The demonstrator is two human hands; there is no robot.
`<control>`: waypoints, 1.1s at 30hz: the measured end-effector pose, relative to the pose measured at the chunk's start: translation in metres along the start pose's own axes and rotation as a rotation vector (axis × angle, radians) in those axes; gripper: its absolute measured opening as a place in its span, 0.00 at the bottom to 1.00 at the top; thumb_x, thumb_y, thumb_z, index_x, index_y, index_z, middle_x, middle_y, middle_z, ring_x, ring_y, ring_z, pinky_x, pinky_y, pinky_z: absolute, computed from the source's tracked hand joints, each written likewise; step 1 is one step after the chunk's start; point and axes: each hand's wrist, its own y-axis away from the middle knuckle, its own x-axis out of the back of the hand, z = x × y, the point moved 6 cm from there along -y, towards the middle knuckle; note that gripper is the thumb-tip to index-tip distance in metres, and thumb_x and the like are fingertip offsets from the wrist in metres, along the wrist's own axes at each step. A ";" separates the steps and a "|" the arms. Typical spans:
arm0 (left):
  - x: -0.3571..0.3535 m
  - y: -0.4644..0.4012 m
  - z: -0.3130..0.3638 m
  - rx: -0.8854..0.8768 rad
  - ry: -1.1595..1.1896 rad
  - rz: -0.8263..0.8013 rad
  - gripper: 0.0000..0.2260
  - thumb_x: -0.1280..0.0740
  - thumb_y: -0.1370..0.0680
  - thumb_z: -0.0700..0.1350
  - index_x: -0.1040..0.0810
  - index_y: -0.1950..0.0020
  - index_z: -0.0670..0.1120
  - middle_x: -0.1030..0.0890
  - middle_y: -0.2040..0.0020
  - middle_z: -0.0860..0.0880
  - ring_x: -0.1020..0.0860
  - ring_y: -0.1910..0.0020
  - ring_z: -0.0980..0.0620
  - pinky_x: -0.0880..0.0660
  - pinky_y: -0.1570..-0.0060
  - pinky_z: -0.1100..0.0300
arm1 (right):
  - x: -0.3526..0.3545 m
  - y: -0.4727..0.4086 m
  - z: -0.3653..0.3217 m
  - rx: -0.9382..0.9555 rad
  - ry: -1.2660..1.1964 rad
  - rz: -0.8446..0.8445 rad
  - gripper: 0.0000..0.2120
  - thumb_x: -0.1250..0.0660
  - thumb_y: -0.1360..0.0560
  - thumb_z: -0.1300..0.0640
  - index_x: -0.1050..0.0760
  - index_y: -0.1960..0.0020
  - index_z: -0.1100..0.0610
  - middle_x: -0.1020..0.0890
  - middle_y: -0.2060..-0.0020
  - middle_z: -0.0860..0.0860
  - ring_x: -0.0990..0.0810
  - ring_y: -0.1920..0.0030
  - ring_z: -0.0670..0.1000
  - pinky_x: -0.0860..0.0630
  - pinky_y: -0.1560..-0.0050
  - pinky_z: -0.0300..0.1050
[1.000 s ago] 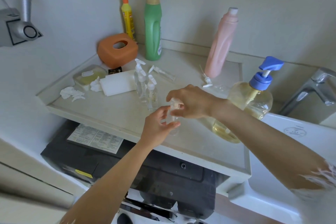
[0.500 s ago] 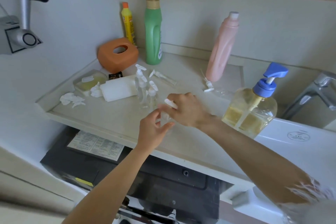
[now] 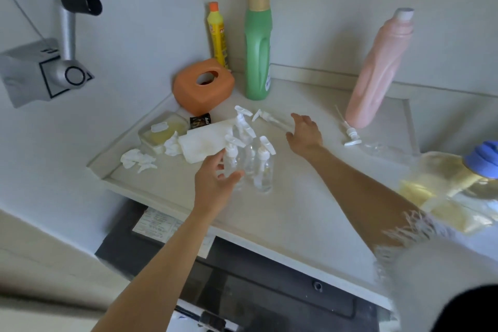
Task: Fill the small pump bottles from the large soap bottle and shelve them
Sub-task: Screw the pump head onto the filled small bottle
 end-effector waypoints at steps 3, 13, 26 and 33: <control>0.006 -0.013 -0.008 0.009 -0.025 -0.019 0.30 0.24 0.29 0.48 0.30 0.29 0.52 0.23 0.42 0.59 0.25 0.47 0.64 0.29 0.54 0.73 | -0.016 -0.020 -0.002 -0.032 0.054 -0.104 0.29 0.38 0.22 0.53 0.45 0.24 0.52 0.33 0.30 0.55 0.33 0.32 0.58 0.33 0.35 0.53; 0.030 0.031 0.070 -0.348 0.068 0.250 0.10 0.29 0.25 0.43 0.23 0.46 0.55 0.21 0.54 0.59 0.22 0.54 0.59 0.25 0.55 0.68 | 0.024 0.070 -0.019 -0.006 -0.258 0.141 0.23 0.39 0.20 0.59 0.41 0.29 0.64 0.28 0.38 0.63 0.27 0.39 0.63 0.33 0.41 0.49; -0.071 0.081 0.142 -0.055 0.450 -0.462 0.09 0.43 0.17 0.42 0.26 0.42 0.53 0.18 0.44 0.53 0.21 0.41 0.55 0.24 0.45 0.60 | 0.066 0.254 0.022 0.339 -0.894 -0.206 0.17 0.37 0.21 0.58 0.35 0.33 0.52 0.24 0.56 0.41 0.24 0.52 0.46 0.23 0.46 0.50; -0.086 0.093 0.151 -0.010 0.512 -0.257 0.06 0.29 0.25 0.36 0.20 0.54 0.47 0.17 0.67 0.56 0.20 0.63 0.60 0.25 0.54 0.66 | 0.085 0.275 0.046 0.360 -0.604 0.037 0.23 0.37 0.21 0.57 0.39 0.29 0.59 0.23 0.49 0.52 0.25 0.55 0.46 0.29 0.53 0.31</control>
